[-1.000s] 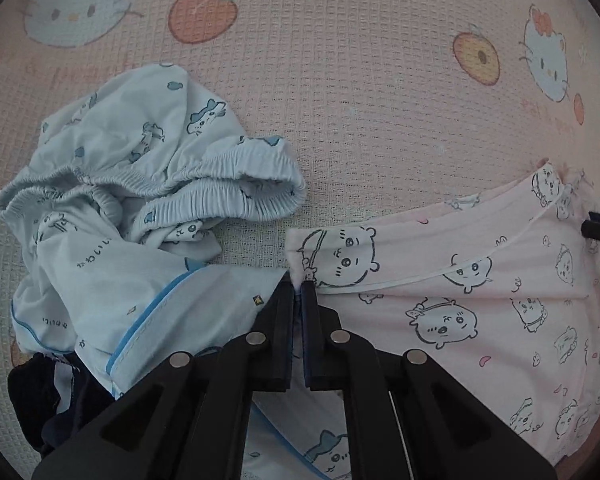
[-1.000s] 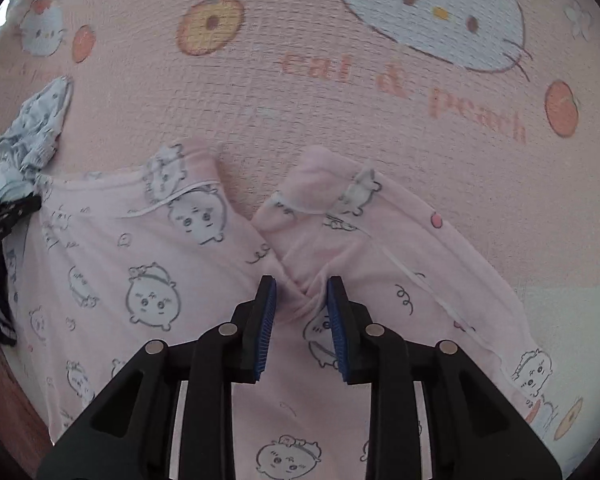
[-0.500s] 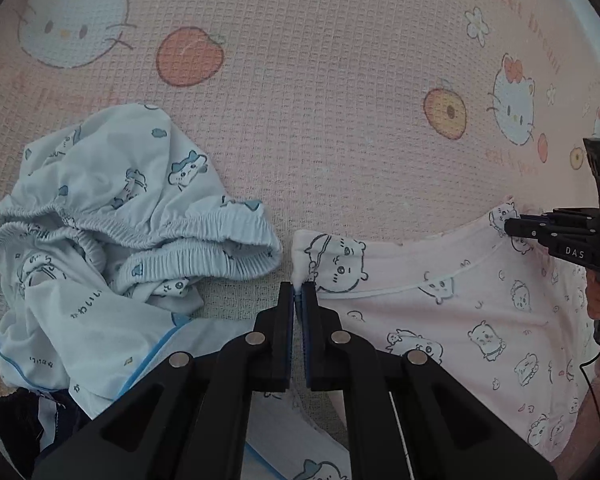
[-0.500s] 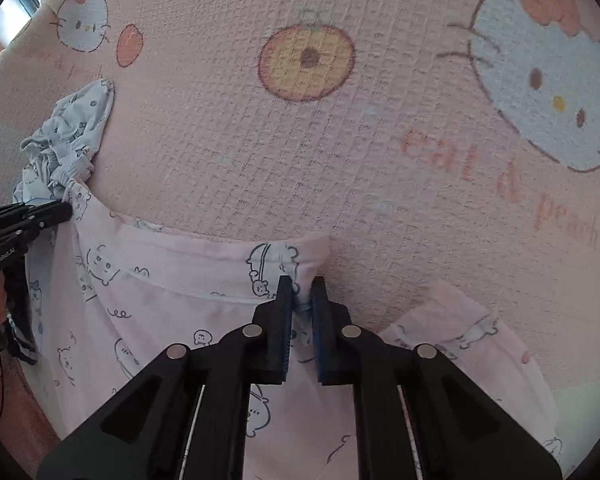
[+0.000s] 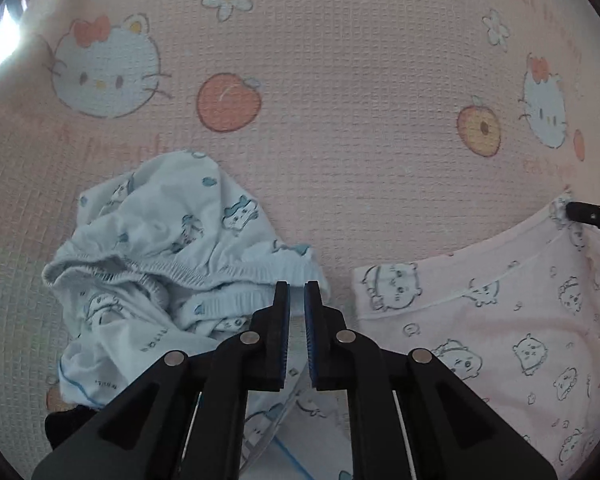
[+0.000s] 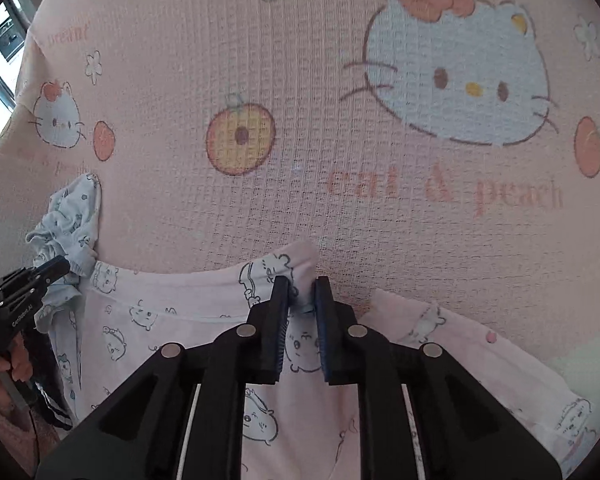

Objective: Fold clothes

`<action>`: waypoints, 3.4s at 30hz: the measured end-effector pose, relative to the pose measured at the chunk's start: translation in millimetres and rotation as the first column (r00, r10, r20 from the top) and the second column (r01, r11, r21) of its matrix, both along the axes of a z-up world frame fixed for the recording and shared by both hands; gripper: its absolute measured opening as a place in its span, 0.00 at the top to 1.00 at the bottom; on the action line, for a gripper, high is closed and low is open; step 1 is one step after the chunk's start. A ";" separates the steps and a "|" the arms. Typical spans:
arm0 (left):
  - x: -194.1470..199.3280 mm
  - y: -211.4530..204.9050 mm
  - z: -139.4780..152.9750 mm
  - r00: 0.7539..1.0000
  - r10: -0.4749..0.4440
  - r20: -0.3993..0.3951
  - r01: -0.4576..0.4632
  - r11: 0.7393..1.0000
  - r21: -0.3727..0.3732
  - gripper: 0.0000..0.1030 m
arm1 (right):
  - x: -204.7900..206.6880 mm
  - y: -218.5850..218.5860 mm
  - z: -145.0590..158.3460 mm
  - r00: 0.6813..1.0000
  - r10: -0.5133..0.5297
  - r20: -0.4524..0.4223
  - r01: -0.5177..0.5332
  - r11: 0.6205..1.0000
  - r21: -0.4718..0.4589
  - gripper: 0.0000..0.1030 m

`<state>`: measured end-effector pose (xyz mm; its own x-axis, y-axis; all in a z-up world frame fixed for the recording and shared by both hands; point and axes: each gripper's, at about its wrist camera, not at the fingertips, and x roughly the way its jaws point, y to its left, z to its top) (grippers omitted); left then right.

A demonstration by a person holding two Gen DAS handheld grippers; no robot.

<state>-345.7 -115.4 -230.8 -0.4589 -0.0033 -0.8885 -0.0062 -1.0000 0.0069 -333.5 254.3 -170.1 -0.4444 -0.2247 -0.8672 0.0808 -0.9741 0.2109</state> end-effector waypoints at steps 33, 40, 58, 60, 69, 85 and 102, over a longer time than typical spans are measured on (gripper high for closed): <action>267.4 135.9 -2.3 0.920 -0.251 0.300 0.259 0.966 0.017 0.89 | 314.2 20.6 -13.9 0.953 -0.170 0.252 0.175 0.985 0.004 0.79; 287.9 142.8 -15.3 0.898 -0.268 0.348 0.265 0.963 0.057 0.89 | 347.2 -10.4 -24.2 0.955 0.058 0.290 -0.035 0.996 -0.084 0.79; 317.5 165.2 6.5 0.880 -0.407 0.245 0.391 0.913 0.115 0.88 | 350.2 -20.4 -23.5 0.974 0.031 0.223 -0.070 0.983 0.168 0.84; 315.3 159.2 -2.5 0.877 -0.402 0.264 0.385 0.916 0.114 0.88 | 348.9 -13.9 -21.5 0.977 0.007 0.211 -0.042 0.986 0.161 0.84; 321.1 146.9 5.2 0.875 -0.421 0.238 0.392 0.906 0.160 0.88 | 348.7 0.0 4.3 0.994 -0.023 0.105 0.014 0.996 0.086 0.83; 311.3 110.2 1.0 0.910 -0.342 0.235 0.286 0.927 0.241 0.87 | 340.5 33.1 -4.3 0.988 -0.120 0.098 0.132 0.983 -0.125 0.81; 309.1 139.4 15.8 0.922 -0.357 0.150 0.303 0.906 0.295 0.87 | 338.5 53.2 -0.7 0.957 -0.255 0.138 0.273 0.953 -0.129 0.78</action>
<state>-36.6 24.0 -215.0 -0.2099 0.3618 -0.9083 -0.3103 -0.9056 -0.2890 4.9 307.5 -170.8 -0.4010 -0.2406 -0.8839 -0.2094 -0.9153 0.3441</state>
